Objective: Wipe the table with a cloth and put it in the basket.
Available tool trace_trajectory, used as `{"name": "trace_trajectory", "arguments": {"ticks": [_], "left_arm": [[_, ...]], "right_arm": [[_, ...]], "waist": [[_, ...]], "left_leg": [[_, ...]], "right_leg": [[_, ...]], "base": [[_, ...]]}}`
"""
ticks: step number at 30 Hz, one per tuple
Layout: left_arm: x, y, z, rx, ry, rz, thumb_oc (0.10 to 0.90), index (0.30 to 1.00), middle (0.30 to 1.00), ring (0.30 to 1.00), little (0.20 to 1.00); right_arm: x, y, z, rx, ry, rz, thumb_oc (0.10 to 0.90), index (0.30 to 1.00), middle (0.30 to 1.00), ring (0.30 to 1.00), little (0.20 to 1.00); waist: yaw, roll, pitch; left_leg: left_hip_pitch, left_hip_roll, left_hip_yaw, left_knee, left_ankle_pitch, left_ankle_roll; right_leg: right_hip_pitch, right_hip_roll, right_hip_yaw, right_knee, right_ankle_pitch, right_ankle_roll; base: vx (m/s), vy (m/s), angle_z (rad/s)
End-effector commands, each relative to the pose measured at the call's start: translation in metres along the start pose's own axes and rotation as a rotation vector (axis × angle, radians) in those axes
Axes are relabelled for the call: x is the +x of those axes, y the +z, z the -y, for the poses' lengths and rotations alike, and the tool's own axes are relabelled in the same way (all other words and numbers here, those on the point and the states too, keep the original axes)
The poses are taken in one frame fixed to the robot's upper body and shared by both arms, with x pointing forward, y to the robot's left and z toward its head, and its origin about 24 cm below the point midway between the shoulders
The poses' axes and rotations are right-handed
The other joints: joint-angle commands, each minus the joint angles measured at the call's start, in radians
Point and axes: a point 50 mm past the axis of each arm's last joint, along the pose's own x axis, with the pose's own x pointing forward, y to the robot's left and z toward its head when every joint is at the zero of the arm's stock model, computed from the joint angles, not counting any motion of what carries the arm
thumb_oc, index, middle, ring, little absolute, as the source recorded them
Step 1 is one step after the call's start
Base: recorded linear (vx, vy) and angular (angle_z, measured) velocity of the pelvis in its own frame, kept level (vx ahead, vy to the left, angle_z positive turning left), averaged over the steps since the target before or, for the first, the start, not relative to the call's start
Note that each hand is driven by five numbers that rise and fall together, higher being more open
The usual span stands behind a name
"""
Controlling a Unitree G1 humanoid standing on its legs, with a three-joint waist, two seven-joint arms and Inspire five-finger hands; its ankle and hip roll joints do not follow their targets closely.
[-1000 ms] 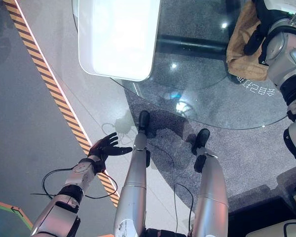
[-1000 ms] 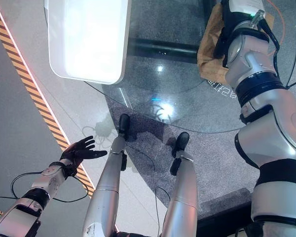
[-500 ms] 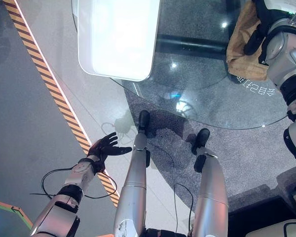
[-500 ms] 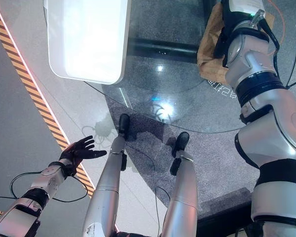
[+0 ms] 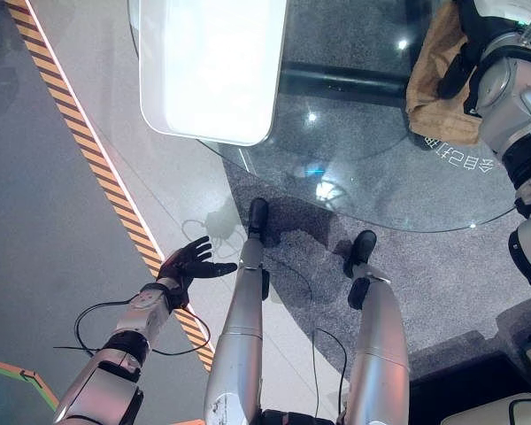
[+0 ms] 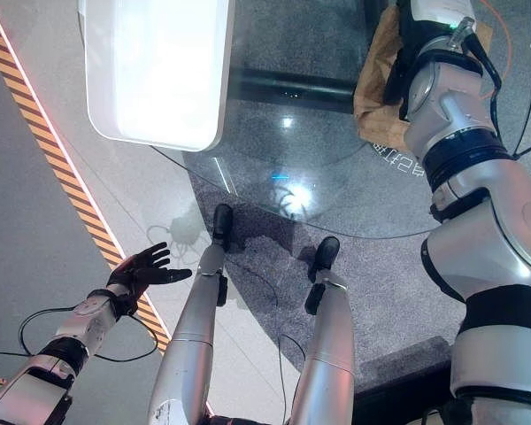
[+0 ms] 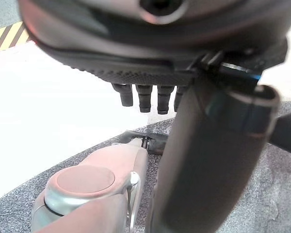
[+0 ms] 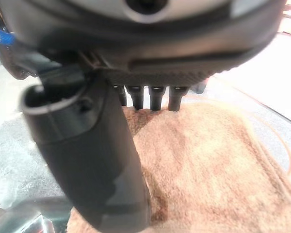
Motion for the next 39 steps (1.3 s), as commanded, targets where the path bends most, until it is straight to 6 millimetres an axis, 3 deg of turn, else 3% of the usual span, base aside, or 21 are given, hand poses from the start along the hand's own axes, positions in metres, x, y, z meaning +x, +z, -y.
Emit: {"name": "trace_trajectory", "arguments": {"ticks": [1, 39], "left_arm": [[-0.0134, -0.0164, -0.0210, -0.005, 0.043, -0.029, 0.800, 0.900, 0.900, 0.900, 0.900], [-0.0133, -0.0159, -0.0210, -0.006, 0.040, -0.026, 0.800, 0.900, 0.900, 0.900, 0.900]], "right_arm": [[0.0012, -0.0241, 0.0391, -0.072, -0.121, -0.059, 0.100, 0.300, 0.300, 0.300, 0.200], [0.0012, -0.0260, 0.0376, -0.073, -0.112, -0.063, 0.100, 0.300, 0.300, 0.300, 0.200]], "waist": [[0.001, 0.036, -0.015], [0.000, 0.031, -0.015]], "left_leg": [[-0.007, -0.109, 0.049, 0.095, -0.125, 0.121], [0.002, -0.106, 0.050, 0.086, -0.123, 0.120]], "right_leg": [[0.022, 0.081, -0.067, -0.119, 0.068, -0.041], [0.031, 0.083, -0.070, -0.128, 0.069, -0.041]], "base": [[0.00, 0.000, 0.00], [0.00, 0.000, 0.00]]}}
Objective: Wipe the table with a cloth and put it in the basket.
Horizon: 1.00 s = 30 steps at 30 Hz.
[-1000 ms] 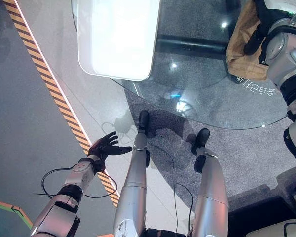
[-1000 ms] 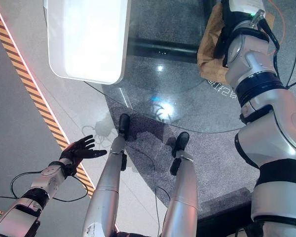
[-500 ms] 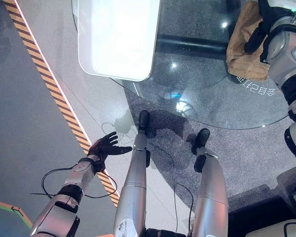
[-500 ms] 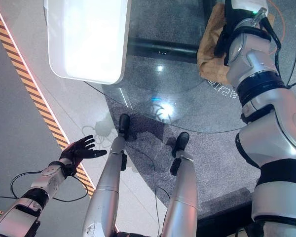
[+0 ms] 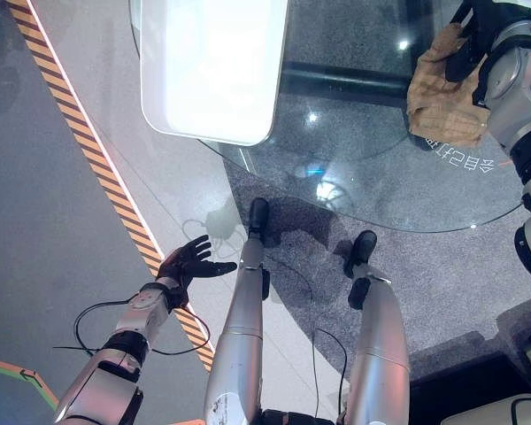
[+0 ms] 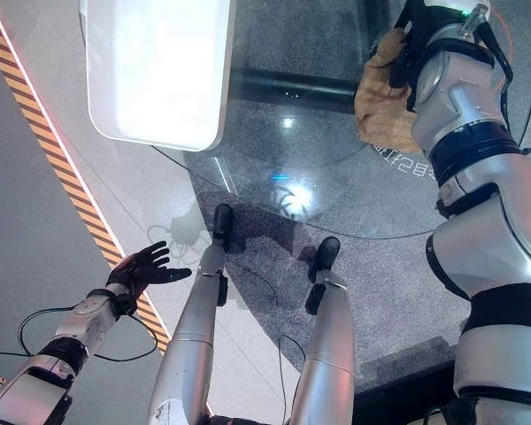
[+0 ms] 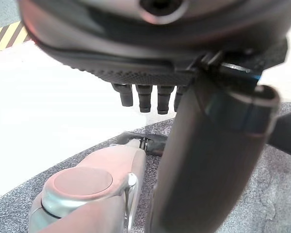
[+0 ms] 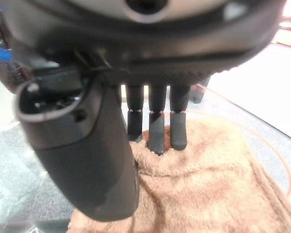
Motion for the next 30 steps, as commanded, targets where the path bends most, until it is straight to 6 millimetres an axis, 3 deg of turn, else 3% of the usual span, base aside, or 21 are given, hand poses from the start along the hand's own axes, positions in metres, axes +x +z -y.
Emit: {"name": "trace_trajectory", "arguments": {"ticks": [1, 18, 30], "left_arm": [[-0.013, -0.017, -0.021, -0.008, 0.040, -0.037, 0.800, 0.900, 0.900, 0.900, 0.900], [-0.013, -0.017, -0.019, -0.009, 0.036, -0.038, 0.800, 0.900, 0.900, 0.900, 0.900], [-0.011, -0.016, -0.015, -0.006, 0.029, -0.035, 0.800, 0.900, 0.900, 0.900, 0.900]], "right_arm": [[0.002, -0.023, 0.025, -0.078, -0.063, -0.051, 0.100, 0.300, 0.300, 0.300, 0.200], [0.001, -0.019, 0.022, -0.097, -0.075, -0.018, 0.100, 0.300, 0.300, 0.300, 0.200], [-0.001, 0.009, 0.021, -0.089, -0.094, 0.100, 0.100, 0.300, 0.300, 0.300, 0.200]], "waist": [[-0.002, 0.031, -0.015], [-0.006, 0.034, -0.015], [-0.004, 0.033, -0.015]], "left_leg": [[0.002, -0.106, 0.050, 0.084, -0.124, 0.120], [0.003, -0.110, 0.052, 0.080, -0.124, 0.122], [0.004, -0.113, 0.052, 0.077, -0.122, 0.122]], "right_leg": [[0.031, 0.083, -0.070, -0.136, 0.069, -0.041], [0.031, 0.085, -0.065, -0.143, 0.073, -0.038], [0.031, 0.085, -0.068, -0.147, 0.077, -0.036]], "base": [[0.00, 0.000, 0.00], [0.00, 0.000, 0.00], [0.00, 0.000, 0.00]]}}
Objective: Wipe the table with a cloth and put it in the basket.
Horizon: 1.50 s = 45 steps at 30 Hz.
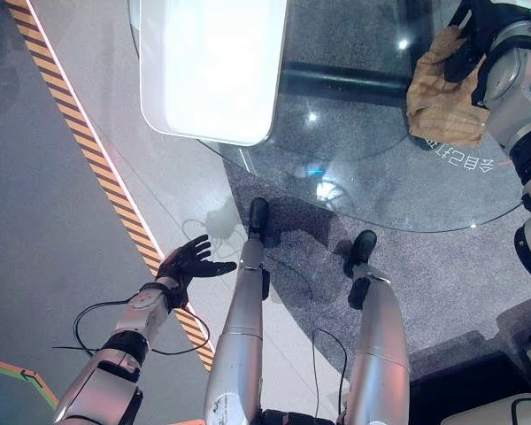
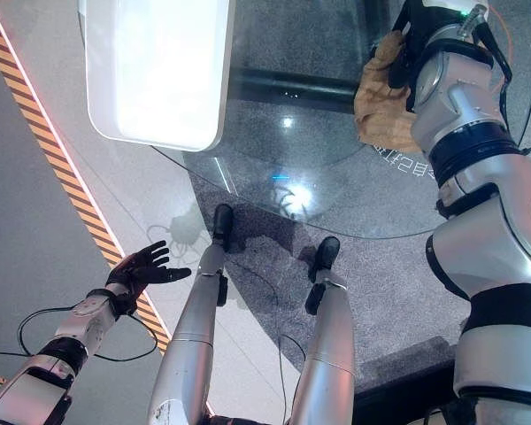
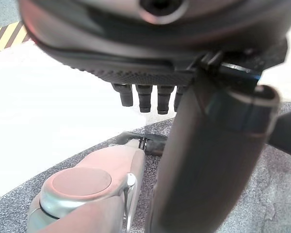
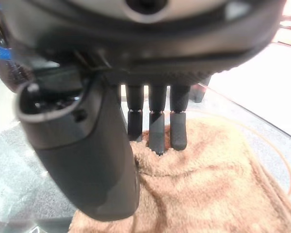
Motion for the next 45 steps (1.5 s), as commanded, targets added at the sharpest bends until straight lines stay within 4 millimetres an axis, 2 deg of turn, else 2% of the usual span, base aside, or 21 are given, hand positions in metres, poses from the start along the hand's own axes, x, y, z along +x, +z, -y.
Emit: {"name": "trace_trajectory", "arguments": {"ticks": [1, 8, 17, 27, 38, 45], "left_arm": [[-0.011, -0.016, -0.015, -0.007, 0.027, -0.037, 0.800, 0.900, 0.900, 0.900, 0.900], [-0.010, -0.017, -0.011, -0.010, 0.022, -0.033, 0.800, 0.900, 0.900, 0.900, 0.900], [-0.006, -0.017, 0.000, -0.015, 0.007, -0.027, 0.800, 0.900, 0.900, 0.900, 0.900], [-0.002, -0.021, 0.014, -0.016, -0.014, -0.024, 0.800, 0.900, 0.900, 0.900, 0.900], [-0.001, -0.025, 0.025, -0.017, -0.035, -0.026, 0.800, 0.900, 0.900, 0.900, 0.900], [-0.001, -0.027, 0.030, -0.013, -0.039, -0.029, 0.800, 0.900, 0.900, 0.900, 0.900]], "right_arm": [[-0.001, 0.010, 0.021, -0.085, -0.094, 0.100, 0.100, 0.300, 0.300, 0.300, 0.200], [-0.005, 0.032, 0.014, -0.041, -0.122, 0.194, 0.100, 0.300, 0.300, 0.300, 0.200], [-0.017, 0.070, 0.001, 0.058, -0.139, 0.344, 0.100, 0.300, 0.300, 0.300, 0.200], [-0.029, 0.103, -0.014, 0.141, -0.126, 0.449, 0.100, 0.300, 0.300, 0.300, 0.200], [-0.046, 0.140, -0.014, 0.184, -0.159, 0.577, 0.100, 0.300, 0.300, 0.300, 0.200], [-0.055, 0.155, -0.013, 0.196, -0.164, 0.642, 0.100, 0.300, 0.300, 0.300, 0.200]], "waist": [[-0.002, 0.032, -0.014], [0.001, 0.037, -0.014], [0.003, 0.046, -0.014], [0.011, 0.059, -0.014], [0.021, 0.072, -0.014], [0.026, 0.073, -0.014]], "left_leg": [[0.006, -0.114, 0.052, 0.077, -0.122, 0.123], [0.012, -0.116, 0.055, 0.074, -0.122, 0.122], [0.016, -0.124, 0.057, 0.071, -0.122, 0.122], [0.026, -0.131, 0.058, 0.064, -0.120, 0.122], [0.026, -0.139, 0.057, 0.060, -0.115, 0.123], [0.028, -0.142, 0.055, 0.057, -0.113, 0.124]], "right_leg": [[0.034, 0.086, -0.068, -0.148, 0.077, -0.036], [0.040, 0.084, -0.070, -0.151, 0.075, -0.034], [0.043, 0.082, -0.071, -0.157, 0.073, -0.033], [0.051, 0.080, -0.074, -0.165, 0.071, -0.035], [0.049, 0.079, -0.073, -0.167, 0.073, -0.035], [0.052, 0.078, -0.077, -0.170, 0.074, -0.035]], "base": [[0.00, 0.000, 0.00], [0.00, 0.000, 0.00], [0.00, 0.000, 0.00], [0.00, 0.000, 0.00], [0.00, 0.000, 0.00], [0.00, 0.000, 0.00]]}}
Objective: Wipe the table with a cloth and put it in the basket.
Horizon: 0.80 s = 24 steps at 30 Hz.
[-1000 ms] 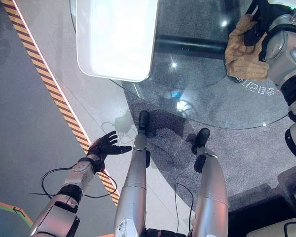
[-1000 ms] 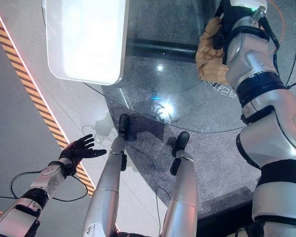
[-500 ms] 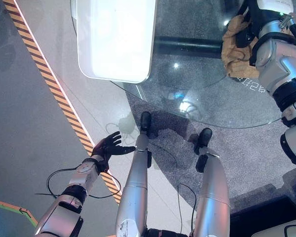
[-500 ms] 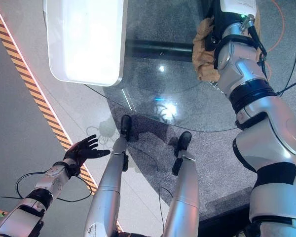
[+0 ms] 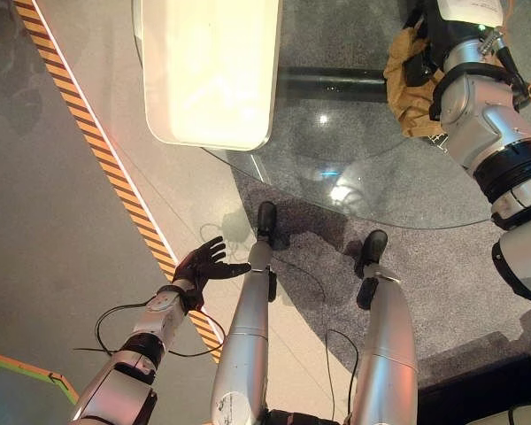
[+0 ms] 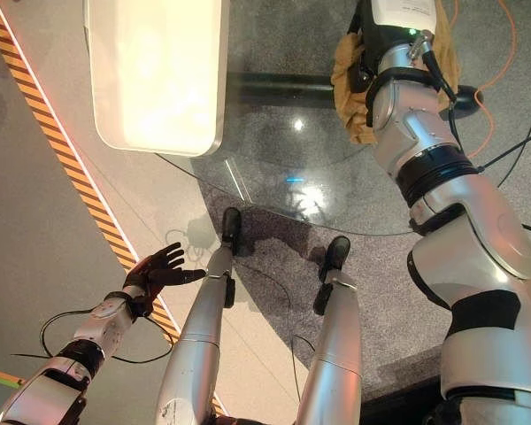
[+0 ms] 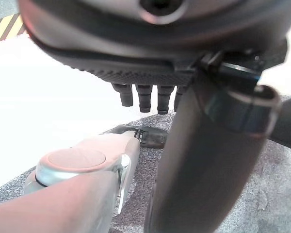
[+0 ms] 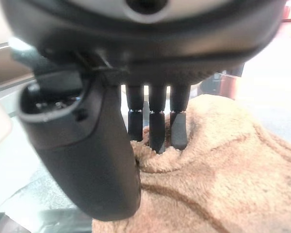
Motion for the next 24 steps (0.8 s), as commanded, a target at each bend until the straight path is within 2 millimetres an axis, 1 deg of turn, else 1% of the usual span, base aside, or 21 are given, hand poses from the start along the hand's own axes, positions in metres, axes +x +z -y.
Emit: {"name": "trace_trajectory", "arguments": {"ticks": [1, 9, 18, 24], "left_arm": [[-0.007, -0.014, -0.004, 0.050, 0.013, -0.031, 0.800, 0.900, 0.900, 0.900, 0.900], [-0.007, -0.018, 0.001, 0.048, 0.007, -0.032, 0.800, 0.900, 0.900, 0.900, 0.900], [-0.007, -0.021, 0.004, 0.045, 0.005, -0.036, 0.800, 0.900, 0.900, 0.900, 0.900], [-0.007, -0.021, 0.006, 0.047, -0.001, -0.037, 0.800, 0.900, 0.900, 0.900, 0.900]], "right_arm": [[-0.018, 0.117, 0.016, 0.190, -0.075, 0.449, 0.100, 0.300, 0.300, 0.300, 0.200], [-0.030, 0.141, 0.018, 0.215, -0.080, 0.539, 0.100, 0.300, 0.300, 0.300, 0.200], [-0.041, 0.158, 0.015, 0.211, -0.068, 0.609, 0.100, 0.300, 0.300, 0.300, 0.200], [-0.047, 0.168, 0.016, 0.220, -0.074, 0.653, 0.100, 0.300, 0.300, 0.300, 0.200]], "waist": [[0.035, -0.008, -0.009], [0.039, -0.003, -0.009], [0.043, 0.005, -0.009], [0.046, 0.003, -0.009]], "left_leg": [[0.016, -0.147, 0.052, 0.059, -0.116, 0.126], [0.012, -0.152, 0.049, 0.063, -0.114, 0.129], [0.012, -0.157, 0.047, 0.063, -0.111, 0.132], [0.008, -0.159, 0.046, 0.068, -0.110, 0.134]], "right_leg": [[0.046, 0.074, -0.077, -0.173, 0.076, -0.033], [0.042, 0.073, -0.075, -0.169, 0.077, -0.032], [0.039, 0.072, -0.074, -0.166, 0.076, -0.033], [0.039, 0.071, -0.076, -0.166, 0.079, -0.033]], "base": [[0.00, 0.000, 0.00], [0.00, 0.000, 0.00], [0.00, 0.000, 0.00], [0.00, 0.000, 0.00]]}}
